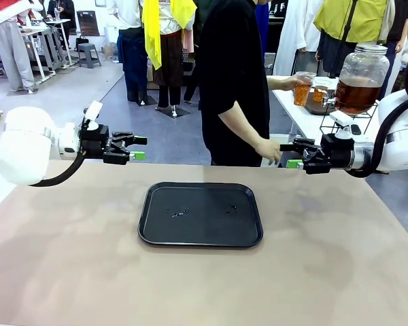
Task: Pour the drink into the iced cup.
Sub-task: Open the gripper to release the iced cup you were holding.
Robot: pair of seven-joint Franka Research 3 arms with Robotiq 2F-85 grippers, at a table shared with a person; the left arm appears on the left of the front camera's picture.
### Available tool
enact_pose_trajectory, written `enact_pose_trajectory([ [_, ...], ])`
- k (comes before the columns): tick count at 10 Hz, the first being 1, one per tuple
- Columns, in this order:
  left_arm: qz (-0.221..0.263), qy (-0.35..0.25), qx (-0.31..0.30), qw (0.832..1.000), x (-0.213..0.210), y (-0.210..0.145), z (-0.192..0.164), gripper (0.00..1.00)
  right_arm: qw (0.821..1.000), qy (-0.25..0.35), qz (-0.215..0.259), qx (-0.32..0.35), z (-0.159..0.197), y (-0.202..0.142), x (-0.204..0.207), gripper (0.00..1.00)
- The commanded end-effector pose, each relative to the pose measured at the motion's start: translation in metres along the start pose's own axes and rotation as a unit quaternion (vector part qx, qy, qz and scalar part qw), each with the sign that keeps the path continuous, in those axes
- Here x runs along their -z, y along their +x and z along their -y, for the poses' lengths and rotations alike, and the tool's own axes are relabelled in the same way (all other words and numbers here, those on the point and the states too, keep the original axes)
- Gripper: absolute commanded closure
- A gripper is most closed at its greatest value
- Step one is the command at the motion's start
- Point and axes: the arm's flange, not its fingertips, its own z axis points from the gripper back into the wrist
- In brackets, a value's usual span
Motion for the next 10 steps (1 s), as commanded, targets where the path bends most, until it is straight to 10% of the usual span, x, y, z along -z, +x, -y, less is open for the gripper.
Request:
enact_pose_trajectory([
  [1, 0.000, 0.000, -0.004, 1.000, 0.0010, 0.0029, -0.0024, 0.00, 1.000, 0.002, -0.001, 0.004, 0.0012, 0.0039, 0.0015, 0.00],
  [10, 0.000, 0.000, -0.004, 1.000, 0.0010, 0.0029, -0.0024, 0.00, 1.000, 0.002, -0.001, 0.004, 0.0012, 0.0039, 0.0015, 0.00],
])
